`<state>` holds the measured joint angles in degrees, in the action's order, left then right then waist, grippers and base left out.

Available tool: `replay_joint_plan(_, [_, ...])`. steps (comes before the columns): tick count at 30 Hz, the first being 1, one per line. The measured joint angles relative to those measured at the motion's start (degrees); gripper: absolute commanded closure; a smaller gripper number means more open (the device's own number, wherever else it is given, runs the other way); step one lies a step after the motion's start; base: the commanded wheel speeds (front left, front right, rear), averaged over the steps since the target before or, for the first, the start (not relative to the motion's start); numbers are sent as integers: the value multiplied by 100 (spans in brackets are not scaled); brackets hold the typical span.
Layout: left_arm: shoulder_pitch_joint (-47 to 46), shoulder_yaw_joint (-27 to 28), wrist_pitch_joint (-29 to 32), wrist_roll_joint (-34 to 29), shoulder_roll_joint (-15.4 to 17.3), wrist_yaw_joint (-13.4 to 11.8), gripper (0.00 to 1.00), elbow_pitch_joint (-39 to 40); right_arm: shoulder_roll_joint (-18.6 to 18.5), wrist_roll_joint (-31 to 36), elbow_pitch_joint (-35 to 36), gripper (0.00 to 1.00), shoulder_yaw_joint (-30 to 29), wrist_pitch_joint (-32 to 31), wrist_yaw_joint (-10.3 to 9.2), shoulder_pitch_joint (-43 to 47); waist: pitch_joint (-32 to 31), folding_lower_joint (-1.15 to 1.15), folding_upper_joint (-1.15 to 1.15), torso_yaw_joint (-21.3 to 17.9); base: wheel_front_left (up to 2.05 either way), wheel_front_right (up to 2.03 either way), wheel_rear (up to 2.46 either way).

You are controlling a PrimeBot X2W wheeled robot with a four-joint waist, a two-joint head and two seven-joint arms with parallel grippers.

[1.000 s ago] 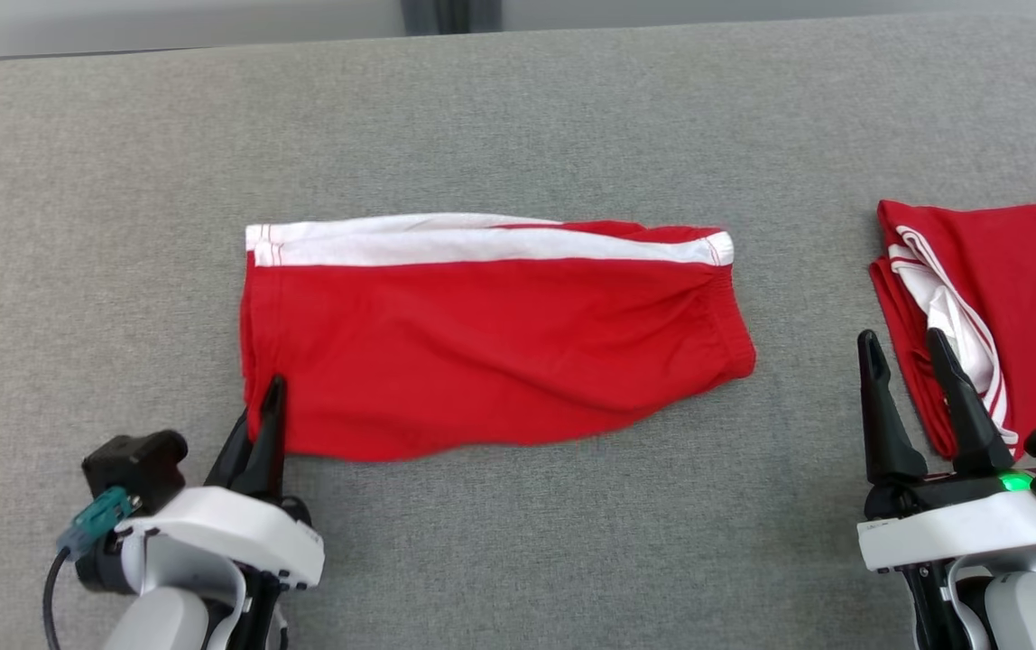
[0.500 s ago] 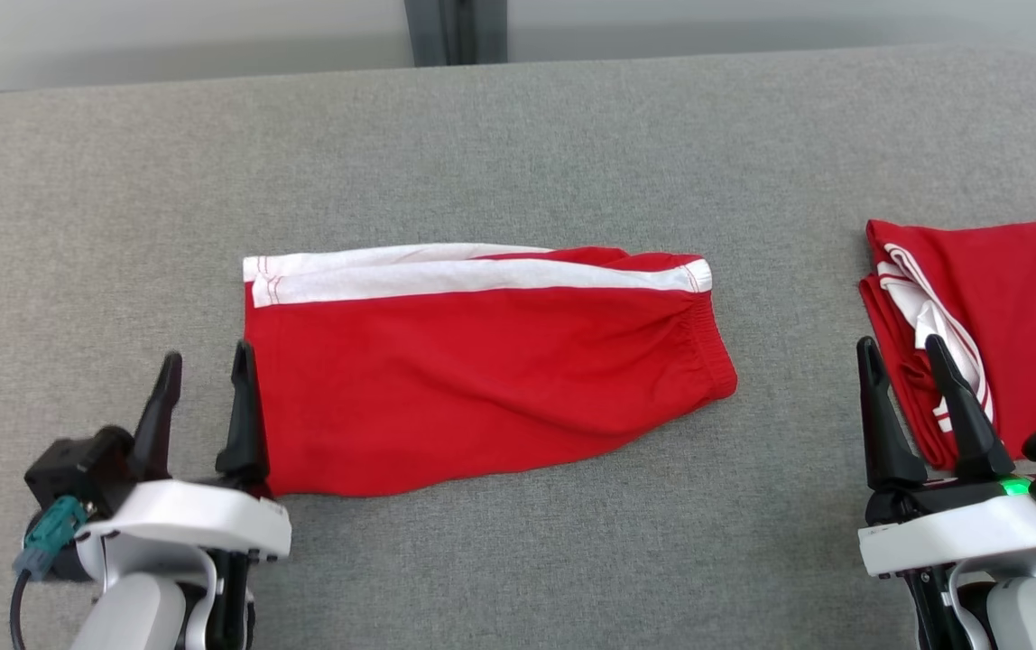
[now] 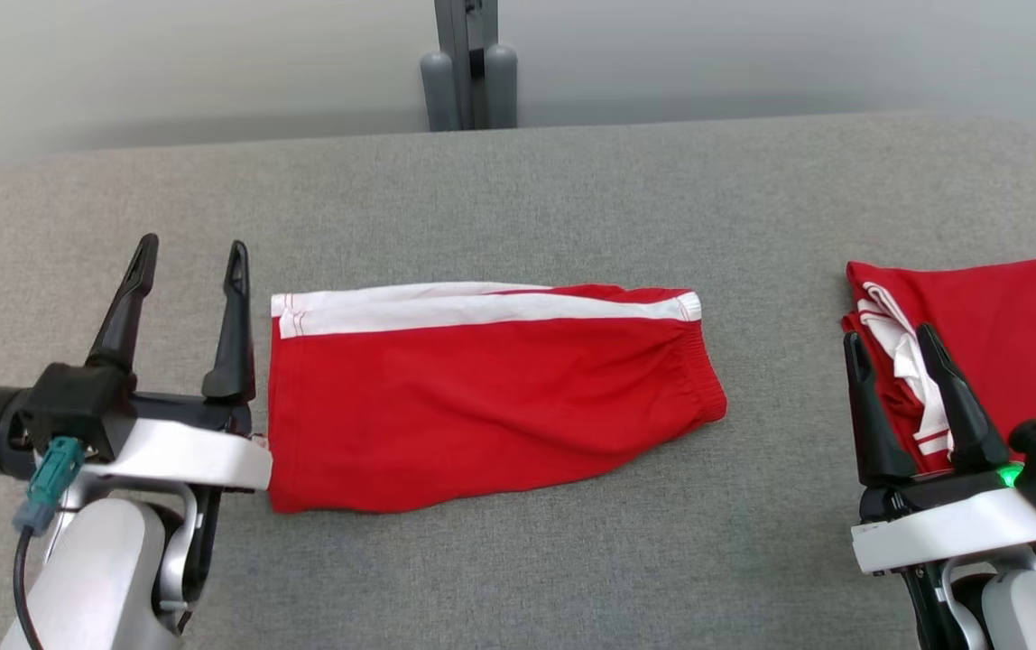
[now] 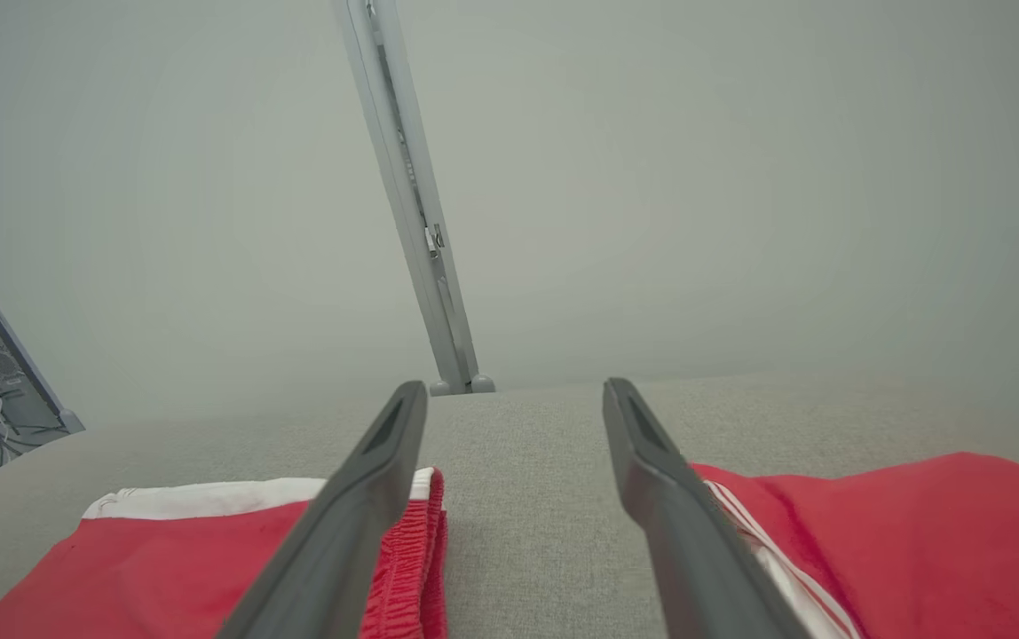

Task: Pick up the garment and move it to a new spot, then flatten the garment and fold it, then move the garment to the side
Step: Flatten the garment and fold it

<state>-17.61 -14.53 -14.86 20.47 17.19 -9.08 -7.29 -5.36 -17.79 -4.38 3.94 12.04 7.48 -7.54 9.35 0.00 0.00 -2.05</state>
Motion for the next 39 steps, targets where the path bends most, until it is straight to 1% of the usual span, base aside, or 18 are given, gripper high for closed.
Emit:
replay_joint_plan(3, [255,12,-3,-171,73,-49,0,153,9,132,53,0,-47,-46,0,80,-114,0,0,-8,0,0,0])
replay_joint_plan(6, [550,62,-3,-214,99,-144,0,282,25,291,159,0,-165,-111,0,184,-208,0,0,1,0,0,0])
replay_joint_plan(11, [978,116,-3,-159,35,-303,0,382,123,415,287,0,-339,-255,0,453,-314,0,0,39,0,0,0])
replay_joint_plan(19, [1248,116,-3,-78,30,-328,0,448,187,422,386,0,-439,-356,0,694,-384,0,0,53,0,0,0])
replay_joint_plan(28, [1239,60,47,-66,36,-333,0,449,214,423,420,0,-466,-419,0,696,-397,0,0,37,0,0,0])
replay_joint_plan(33, [1110,-38,66,-69,14,-305,0,450,225,410,408,0,-430,-494,0,691,-382,0,0,207,0,0,0])
replay_joint_plan(39, [893,-156,47,-97,-90,-253,0,460,102,396,136,0,-330,-548,0,488,-290,0,0,640,0,0,0])
